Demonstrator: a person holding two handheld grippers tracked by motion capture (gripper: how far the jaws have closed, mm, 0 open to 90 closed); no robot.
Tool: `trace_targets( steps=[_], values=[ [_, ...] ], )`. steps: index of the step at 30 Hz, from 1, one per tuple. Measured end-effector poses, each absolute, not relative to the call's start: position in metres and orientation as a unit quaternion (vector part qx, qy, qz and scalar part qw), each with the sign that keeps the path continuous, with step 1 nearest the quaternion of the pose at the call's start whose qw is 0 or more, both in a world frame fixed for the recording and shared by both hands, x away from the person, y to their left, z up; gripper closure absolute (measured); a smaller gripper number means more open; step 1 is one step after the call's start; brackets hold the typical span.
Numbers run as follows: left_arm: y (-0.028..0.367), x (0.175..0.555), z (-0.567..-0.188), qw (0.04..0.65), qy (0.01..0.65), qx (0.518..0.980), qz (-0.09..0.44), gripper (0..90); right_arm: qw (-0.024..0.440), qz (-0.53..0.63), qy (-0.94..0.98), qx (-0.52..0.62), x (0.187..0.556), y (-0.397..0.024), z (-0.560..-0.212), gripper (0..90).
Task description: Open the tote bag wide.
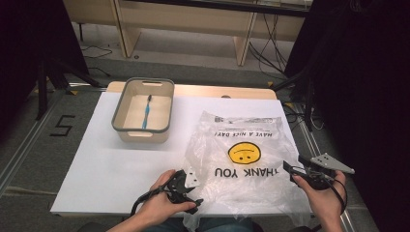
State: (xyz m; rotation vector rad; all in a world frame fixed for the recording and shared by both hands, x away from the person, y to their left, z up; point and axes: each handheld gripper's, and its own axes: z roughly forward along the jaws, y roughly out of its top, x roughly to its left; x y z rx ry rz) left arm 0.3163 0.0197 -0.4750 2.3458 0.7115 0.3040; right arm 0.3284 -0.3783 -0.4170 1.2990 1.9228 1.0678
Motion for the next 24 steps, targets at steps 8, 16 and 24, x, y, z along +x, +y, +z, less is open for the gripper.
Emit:
trace_targets(
  steps=[8,16,24],
  values=[
    [0.014,0.323,-0.481,0.302,0.284,0.905,0.092,33.5,0.286,0.398,0.721,0.489,0.329,-0.379,-0.418,35.6],
    [0.018,0.332,-0.478,0.301,0.286,0.906,0.084,61.7,0.288,0.403,0.72,0.487,0.328,-0.377,-0.418,36.3],
    [0.022,0.338,-0.475,0.287,0.268,0.915,0.095,84.4,0.287,0.404,0.722,0.483,0.329,-0.375,-0.418,36.4]
  ],
)
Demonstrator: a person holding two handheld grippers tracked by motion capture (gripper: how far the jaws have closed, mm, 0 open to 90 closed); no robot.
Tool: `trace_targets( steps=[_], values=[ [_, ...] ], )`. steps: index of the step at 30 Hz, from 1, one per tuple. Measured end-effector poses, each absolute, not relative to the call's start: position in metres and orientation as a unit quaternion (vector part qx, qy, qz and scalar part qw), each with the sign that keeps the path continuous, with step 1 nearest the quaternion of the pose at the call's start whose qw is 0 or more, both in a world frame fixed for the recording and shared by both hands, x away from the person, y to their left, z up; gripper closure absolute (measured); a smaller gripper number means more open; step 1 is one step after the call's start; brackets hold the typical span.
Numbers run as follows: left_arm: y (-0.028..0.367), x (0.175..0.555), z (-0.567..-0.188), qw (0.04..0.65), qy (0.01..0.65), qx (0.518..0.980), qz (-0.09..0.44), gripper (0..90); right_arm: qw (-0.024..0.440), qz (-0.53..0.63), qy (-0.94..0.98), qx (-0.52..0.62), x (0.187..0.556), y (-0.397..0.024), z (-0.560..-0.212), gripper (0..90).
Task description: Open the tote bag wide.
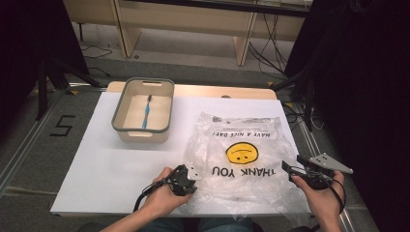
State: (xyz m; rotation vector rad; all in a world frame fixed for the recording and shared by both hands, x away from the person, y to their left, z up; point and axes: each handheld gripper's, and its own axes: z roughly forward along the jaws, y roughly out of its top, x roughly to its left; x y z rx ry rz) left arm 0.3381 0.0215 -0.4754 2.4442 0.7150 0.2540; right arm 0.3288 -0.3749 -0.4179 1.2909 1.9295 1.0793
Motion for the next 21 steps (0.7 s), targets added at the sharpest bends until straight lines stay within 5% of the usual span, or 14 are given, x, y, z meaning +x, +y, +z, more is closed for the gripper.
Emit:
trace_targets(
  steps=[13,21],
  values=[
    [0.036,0.377,-0.464,0.289,0.292,0.895,0.171,87.0,0.256,0.413,0.742,0.461,0.329,-0.371,-0.418,38.2],
    [0.035,0.398,-0.459,0.294,0.317,0.875,0.217,86.7,0.179,0.38,0.817,0.395,0.331,-0.35,-0.429,37.4]
  ],
)
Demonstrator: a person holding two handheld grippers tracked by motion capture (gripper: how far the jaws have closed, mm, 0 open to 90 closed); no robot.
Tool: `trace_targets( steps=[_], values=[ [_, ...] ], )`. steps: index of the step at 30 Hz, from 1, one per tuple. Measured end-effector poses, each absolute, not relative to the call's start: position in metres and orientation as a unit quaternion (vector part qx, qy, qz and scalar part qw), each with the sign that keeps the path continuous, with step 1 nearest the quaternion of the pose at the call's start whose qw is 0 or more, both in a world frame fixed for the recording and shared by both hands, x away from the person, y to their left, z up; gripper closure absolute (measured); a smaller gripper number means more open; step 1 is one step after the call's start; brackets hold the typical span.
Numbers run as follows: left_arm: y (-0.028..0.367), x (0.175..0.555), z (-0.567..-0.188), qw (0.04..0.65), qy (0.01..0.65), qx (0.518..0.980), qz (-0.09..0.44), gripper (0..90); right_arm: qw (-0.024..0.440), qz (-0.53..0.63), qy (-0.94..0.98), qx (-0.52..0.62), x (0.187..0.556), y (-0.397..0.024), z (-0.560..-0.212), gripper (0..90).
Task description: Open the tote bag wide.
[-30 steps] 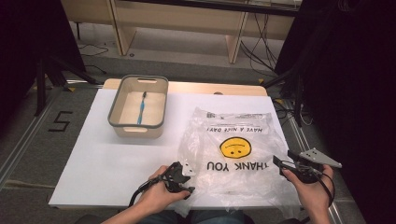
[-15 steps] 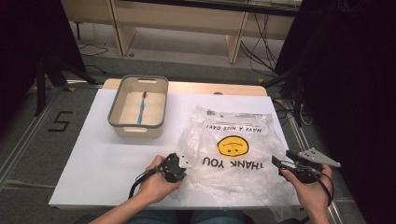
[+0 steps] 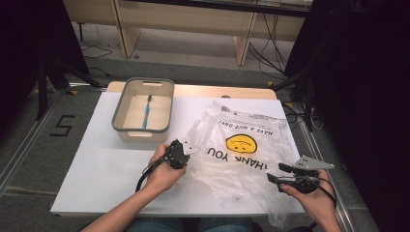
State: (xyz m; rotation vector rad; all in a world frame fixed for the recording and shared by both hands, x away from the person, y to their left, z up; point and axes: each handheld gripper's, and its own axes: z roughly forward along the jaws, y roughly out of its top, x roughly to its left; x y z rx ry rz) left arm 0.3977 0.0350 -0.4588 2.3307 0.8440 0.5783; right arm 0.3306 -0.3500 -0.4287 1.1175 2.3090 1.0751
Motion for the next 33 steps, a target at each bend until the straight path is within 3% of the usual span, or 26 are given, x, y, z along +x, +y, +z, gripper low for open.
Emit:
trace_targets(
  steps=[11,14,17,19,21,24,31,33],
  values=[
    [0.027,0.415,-0.46,0.292,0.333,0.854,0.273,86.4,0.12,0.311,0.88,0.337,0.332,-0.33,-0.448,39.7],
    [0.026,0.418,-0.459,0.297,0.337,0.848,0.283,86.0,0.116,0.278,0.896,0.326,0.335,-0.322,-0.454,48.7],
    [0.026,0.42,-0.458,0.304,0.339,0.842,0.29,85.3,0.109,0.268,0.9,0.325,0.338,-0.318,-0.455,64.1],
    [0.027,0.42,-0.458,0.307,0.335,0.841,0.294,83.5,0.097,0.261,0.902,0.33,0.344,-0.312,-0.455,80.3],
    [0.027,0.42,-0.457,0.309,0.334,0.84,0.294,81.3,0.094,0.264,0.901,0.332,0.347,-0.309,-0.454,87.9],
    [0.028,0.419,-0.455,0.314,0.333,0.839,0.294,78.6,0.093,0.268,0.897,0.338,0.35,-0.308,-0.455,90.0],
    [0.031,0.411,-0.444,0.325,0.326,0.837,0.295,63.1,0.112,0.29,0.881,0.356,0.352,-0.306,-0.45,90.0],
    [0.033,0.408,-0.441,0.329,0.325,0.839,0.288,59.4,0.117,0.312,0.871,0.361,0.35,-0.308,-0.443,76.4]
  ],
)
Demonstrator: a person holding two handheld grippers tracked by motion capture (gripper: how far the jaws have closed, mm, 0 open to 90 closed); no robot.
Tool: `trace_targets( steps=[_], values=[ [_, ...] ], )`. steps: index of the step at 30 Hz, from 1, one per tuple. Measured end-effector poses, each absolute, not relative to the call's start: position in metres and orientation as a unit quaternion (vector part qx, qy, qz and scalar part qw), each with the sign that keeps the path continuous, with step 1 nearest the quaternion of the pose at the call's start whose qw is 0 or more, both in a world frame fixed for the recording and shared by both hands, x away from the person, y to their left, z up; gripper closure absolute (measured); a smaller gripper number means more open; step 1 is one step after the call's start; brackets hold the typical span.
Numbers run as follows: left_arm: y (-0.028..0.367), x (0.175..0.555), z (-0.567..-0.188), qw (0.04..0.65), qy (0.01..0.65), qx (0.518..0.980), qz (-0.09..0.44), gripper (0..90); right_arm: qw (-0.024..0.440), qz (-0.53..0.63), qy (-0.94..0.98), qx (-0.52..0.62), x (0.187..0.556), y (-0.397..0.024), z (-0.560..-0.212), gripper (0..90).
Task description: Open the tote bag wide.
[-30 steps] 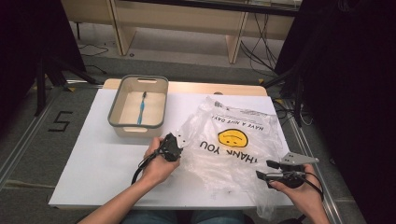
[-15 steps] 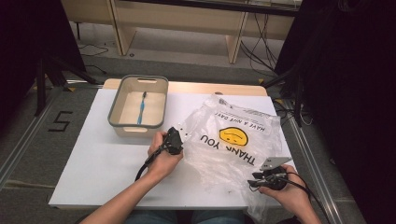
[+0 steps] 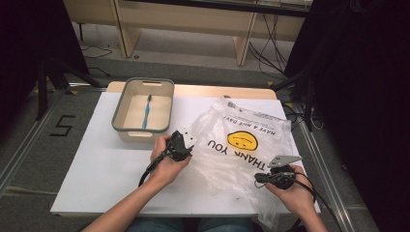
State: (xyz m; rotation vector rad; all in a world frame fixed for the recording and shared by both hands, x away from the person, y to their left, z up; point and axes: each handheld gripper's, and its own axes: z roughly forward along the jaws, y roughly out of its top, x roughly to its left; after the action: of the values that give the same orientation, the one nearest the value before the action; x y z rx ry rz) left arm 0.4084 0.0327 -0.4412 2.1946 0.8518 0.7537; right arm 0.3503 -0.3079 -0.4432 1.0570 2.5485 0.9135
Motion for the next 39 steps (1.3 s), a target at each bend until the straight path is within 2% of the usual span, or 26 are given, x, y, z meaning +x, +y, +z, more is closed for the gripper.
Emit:
trace_targets(
  steps=[4,5,9,11,15,18,19,20,28,32,39],
  values=[
    [0.037,0.401,-0.435,0.34,0.321,0.842,0.269,51.3,0.117,0.327,0.871,0.346,0.345,-0.305,-0.442,52.4],
    [0.038,0.398,-0.435,0.343,0.32,0.844,0.26,47.7,0.104,0.317,0.883,0.331,0.343,-0.302,-0.446,42.8],
    [0.042,0.385,-0.44,0.327,0.315,0.861,0.231,42.8,0.089,0.287,0.901,0.313,0.34,-0.297,-0.454,39.0],
    [0.045,0.378,-0.446,0.31,0.31,0.871,0.222,41.5,0.088,0.26,0.911,0.307,0.339,-0.296,-0.459,45.4],
    [0.049,0.369,-0.459,0.27,0.296,0.889,0.222,42.1,0.084,0.233,0.916,0.315,0.343,-0.294,-0.461,72.2],
    [0.052,0.37,-0.469,0.239,0.295,0.896,0.229,49.9,0.082,0.23,0.911,0.333,0.347,-0.292,-0.46,86.5],
    [0.052,0.372,-0.47,0.234,0.294,0.898,0.231,57.3,0.083,0.227,0.908,0.343,0.349,-0.291,-0.461,90.0],
    [0.052,0.374,-0.472,0.227,0.295,0.898,0.234,57.3,0.083,0.227,0.908,0.343,0.349,-0.291,-0.461,90.0],
    [0.047,0.392,-0.474,0.208,0.311,0.893,0.249,84.3,0.102,0.264,0.875,0.393,0.358,-0.293,-0.458,90.0],
    [0.043,0.4,-0.475,0.21,0.315,0.883,0.276,87.8,0.111,0.279,0.861,0.41,0.359,-0.291,-0.453,90.0],
    [0.042,0.413,-0.471,0.229,0.327,0.858,0.323,86.8,0.099,0.285,0.865,0.402,0.357,-0.281,-0.454,90.0]
  ],
)
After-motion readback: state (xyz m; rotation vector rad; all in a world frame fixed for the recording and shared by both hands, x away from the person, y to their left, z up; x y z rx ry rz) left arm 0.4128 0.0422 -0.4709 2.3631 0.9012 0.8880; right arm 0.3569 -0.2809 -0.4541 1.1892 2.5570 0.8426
